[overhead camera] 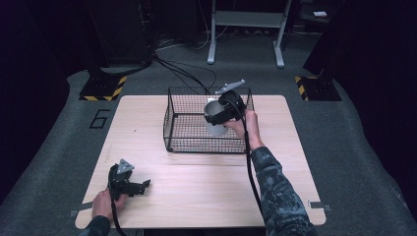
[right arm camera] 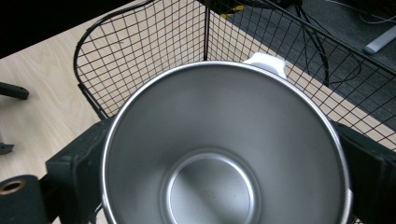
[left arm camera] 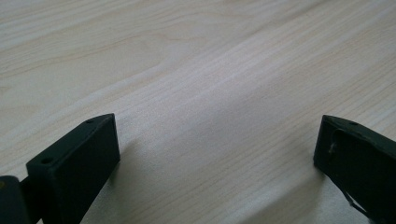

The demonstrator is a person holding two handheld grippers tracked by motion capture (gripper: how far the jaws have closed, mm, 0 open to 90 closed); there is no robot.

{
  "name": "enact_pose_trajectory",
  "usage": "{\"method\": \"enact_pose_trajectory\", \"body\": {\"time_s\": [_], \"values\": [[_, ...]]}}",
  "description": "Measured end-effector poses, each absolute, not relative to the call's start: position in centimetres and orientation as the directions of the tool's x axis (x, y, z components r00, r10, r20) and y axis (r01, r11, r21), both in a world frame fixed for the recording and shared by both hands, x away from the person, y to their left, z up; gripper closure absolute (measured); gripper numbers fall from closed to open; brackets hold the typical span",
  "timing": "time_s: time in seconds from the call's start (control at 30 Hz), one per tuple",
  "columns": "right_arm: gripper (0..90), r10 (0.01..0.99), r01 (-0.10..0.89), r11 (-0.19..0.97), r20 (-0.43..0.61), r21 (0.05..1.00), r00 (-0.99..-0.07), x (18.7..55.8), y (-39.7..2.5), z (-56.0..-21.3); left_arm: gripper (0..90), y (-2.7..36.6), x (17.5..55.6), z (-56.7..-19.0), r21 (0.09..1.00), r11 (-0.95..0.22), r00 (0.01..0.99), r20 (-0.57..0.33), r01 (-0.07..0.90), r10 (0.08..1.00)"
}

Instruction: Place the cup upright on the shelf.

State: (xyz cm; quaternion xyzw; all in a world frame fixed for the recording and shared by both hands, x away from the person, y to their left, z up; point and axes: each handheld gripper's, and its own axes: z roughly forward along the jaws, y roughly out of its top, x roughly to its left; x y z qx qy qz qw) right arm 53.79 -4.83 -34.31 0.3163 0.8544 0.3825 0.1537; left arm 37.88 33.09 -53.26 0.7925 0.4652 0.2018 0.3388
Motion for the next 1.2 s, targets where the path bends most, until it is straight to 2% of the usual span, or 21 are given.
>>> {"method": "enact_pose_trajectory", "body": {"time_s": [1.2], "values": [[5.6,0.664,0.491,0.521,0.029,0.698,-0.747,58.1,-2.8,-38.7,0.2,33.1,37.9,-53.3,0.726,-0.338,0.485,0.008,0.599,0.874]]}}
